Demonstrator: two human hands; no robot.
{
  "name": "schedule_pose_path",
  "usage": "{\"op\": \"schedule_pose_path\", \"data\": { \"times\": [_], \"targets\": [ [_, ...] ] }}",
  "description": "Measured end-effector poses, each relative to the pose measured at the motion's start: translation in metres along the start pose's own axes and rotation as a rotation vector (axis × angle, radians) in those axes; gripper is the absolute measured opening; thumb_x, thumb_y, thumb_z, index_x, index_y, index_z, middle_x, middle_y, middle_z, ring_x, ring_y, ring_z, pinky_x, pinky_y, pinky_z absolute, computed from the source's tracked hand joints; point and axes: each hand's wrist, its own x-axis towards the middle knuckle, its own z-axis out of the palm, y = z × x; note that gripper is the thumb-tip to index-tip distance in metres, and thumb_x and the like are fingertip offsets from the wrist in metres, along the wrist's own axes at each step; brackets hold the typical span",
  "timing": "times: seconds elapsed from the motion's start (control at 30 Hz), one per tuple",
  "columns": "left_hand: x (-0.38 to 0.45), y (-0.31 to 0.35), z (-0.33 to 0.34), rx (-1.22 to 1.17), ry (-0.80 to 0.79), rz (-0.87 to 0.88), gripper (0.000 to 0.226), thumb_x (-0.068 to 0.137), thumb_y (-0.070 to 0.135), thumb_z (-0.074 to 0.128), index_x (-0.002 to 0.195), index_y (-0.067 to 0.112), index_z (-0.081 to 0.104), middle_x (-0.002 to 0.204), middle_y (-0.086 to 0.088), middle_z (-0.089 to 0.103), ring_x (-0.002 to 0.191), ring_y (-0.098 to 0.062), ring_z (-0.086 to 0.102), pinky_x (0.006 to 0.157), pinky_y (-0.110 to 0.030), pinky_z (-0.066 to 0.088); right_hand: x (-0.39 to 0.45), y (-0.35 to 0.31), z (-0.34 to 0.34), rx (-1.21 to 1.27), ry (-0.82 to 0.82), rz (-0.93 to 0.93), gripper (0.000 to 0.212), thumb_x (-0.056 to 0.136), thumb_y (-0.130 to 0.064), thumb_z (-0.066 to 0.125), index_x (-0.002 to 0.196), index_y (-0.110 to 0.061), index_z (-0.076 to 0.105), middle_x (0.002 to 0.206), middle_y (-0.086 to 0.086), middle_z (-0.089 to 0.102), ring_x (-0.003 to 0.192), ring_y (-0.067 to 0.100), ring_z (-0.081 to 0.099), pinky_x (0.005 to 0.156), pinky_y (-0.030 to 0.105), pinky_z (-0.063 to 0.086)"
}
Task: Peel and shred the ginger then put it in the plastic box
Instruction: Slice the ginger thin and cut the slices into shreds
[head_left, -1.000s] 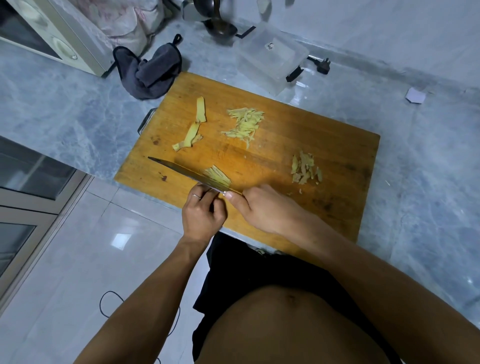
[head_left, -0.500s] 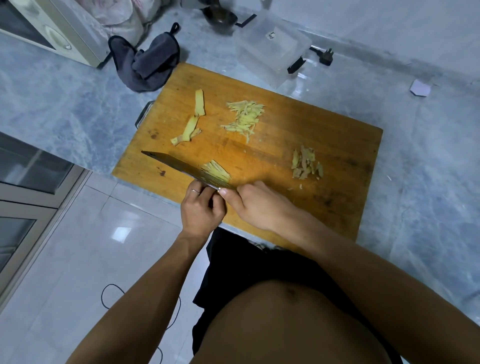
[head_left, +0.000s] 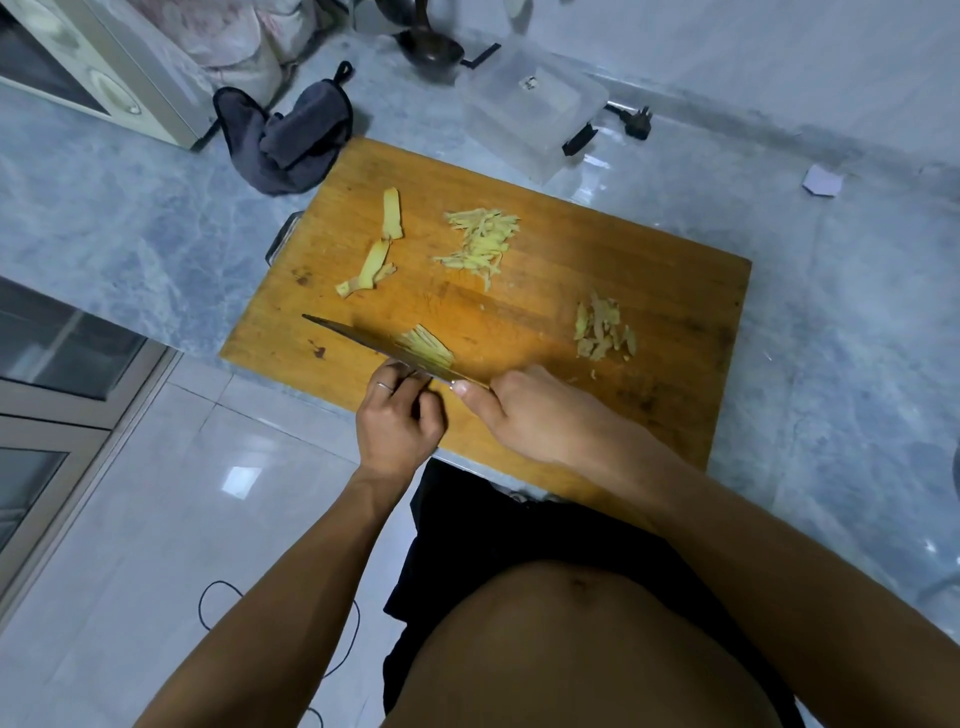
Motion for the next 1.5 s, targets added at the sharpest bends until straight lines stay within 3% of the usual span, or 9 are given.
{"op": "schedule_pose_path", "data": {
  "times": [0.2, 0.33, 0.7, 1.0, 1.2, 1.37, 1.5],
  "targets": [
    [0.001, 0.003, -0.002, 0.011, 0.024, 0.019, 0.021, 0.078, 0.003, 0.049, 0.075, 0.001, 0.07, 0.083, -0.017, 0.062, 0.082, -0.032, 0.055, 0.064, -0.029, 0.043, 0.003, 0.005, 0.006, 0.014, -0.026, 0.02, 0.06, 0.103, -0.06, 0.024, 0.066, -0.018, 0.045, 0.073, 0.007, 0.045, 0.073, 0.034, 0.053, 0.062, 0.035, 0.036],
    [0.001, 0.002, -0.002, 0.021, 0.033, 0.023, 0.016, 0.076, 0.001, 0.049, 0.068, 0.002, 0.064, 0.077, -0.017, 0.059, 0.078, -0.03, 0.052, 0.061, -0.03, 0.041, 0.005, 0.005, 0.011, 0.051, -0.003, 0.012, 0.057, 0.102, -0.061, 0.025, 0.066, -0.02, 0.042, 0.081, 0.011, 0.05, 0.082, 0.036, 0.056, 0.066, 0.036, 0.041],
    [0.001, 0.004, -0.003, 0.012, 0.035, 0.015, 0.023, 0.077, 0.003, 0.049, 0.076, 0.002, 0.072, 0.082, -0.014, 0.062, 0.082, -0.03, 0.058, 0.065, -0.026, 0.043, -0.006, 0.013, 0.002, 0.063, 0.014, -0.032, 0.064, 0.103, -0.058, 0.028, 0.062, -0.012, 0.047, 0.065, 0.009, 0.05, 0.058, 0.024, 0.049, 0.056, 0.035, 0.037],
    [0.002, 0.004, -0.001, 0.005, 0.038, 0.017, 0.021, 0.076, -0.001, 0.052, 0.078, 0.002, 0.073, 0.081, -0.014, 0.063, 0.082, -0.03, 0.06, 0.069, -0.022, 0.041, -0.004, 0.01, -0.001, 0.051, -0.035, 0.006, 0.064, 0.102, -0.061, 0.026, 0.067, -0.013, 0.049, 0.073, 0.007, 0.05, 0.069, 0.027, 0.052, 0.064, 0.038, 0.044],
    [0.003, 0.005, -0.002, 0.021, 0.043, 0.014, 0.014, 0.072, -0.004, 0.053, 0.069, 0.001, 0.066, 0.076, -0.015, 0.06, 0.076, -0.027, 0.051, 0.066, -0.018, 0.033, 0.007, 0.004, 0.007, 0.037, -0.068, 0.04, 0.055, 0.102, -0.062, 0.023, 0.067, -0.023, 0.041, 0.076, 0.003, 0.04, 0.078, 0.03, 0.047, 0.067, 0.035, 0.035],
    [0.001, 0.002, -0.001, 0.017, 0.014, 0.005, 0.02, 0.075, -0.002, 0.055, 0.08, 0.003, 0.073, 0.086, -0.014, 0.066, 0.082, -0.031, 0.064, 0.066, -0.027, 0.047, 0.004, 0.008, 0.004, 0.057, -0.025, 0.01, 0.059, 0.102, -0.061, 0.024, 0.068, -0.019, 0.046, 0.074, 0.006, 0.049, 0.075, 0.033, 0.054, 0.063, 0.038, 0.043],
    [0.0, 0.003, -0.003, 0.025, 0.001, -0.002, 0.023, 0.079, 0.003, 0.051, 0.081, 0.003, 0.074, 0.087, -0.012, 0.066, 0.084, -0.029, 0.063, 0.063, -0.029, 0.048, 0.0, 0.008, 0.005, 0.063, 0.021, -0.035, 0.061, 0.102, -0.061, 0.026, 0.063, -0.017, 0.046, 0.067, 0.006, 0.05, 0.068, 0.033, 0.055, 0.062, 0.04, 0.047]
  ]
}}
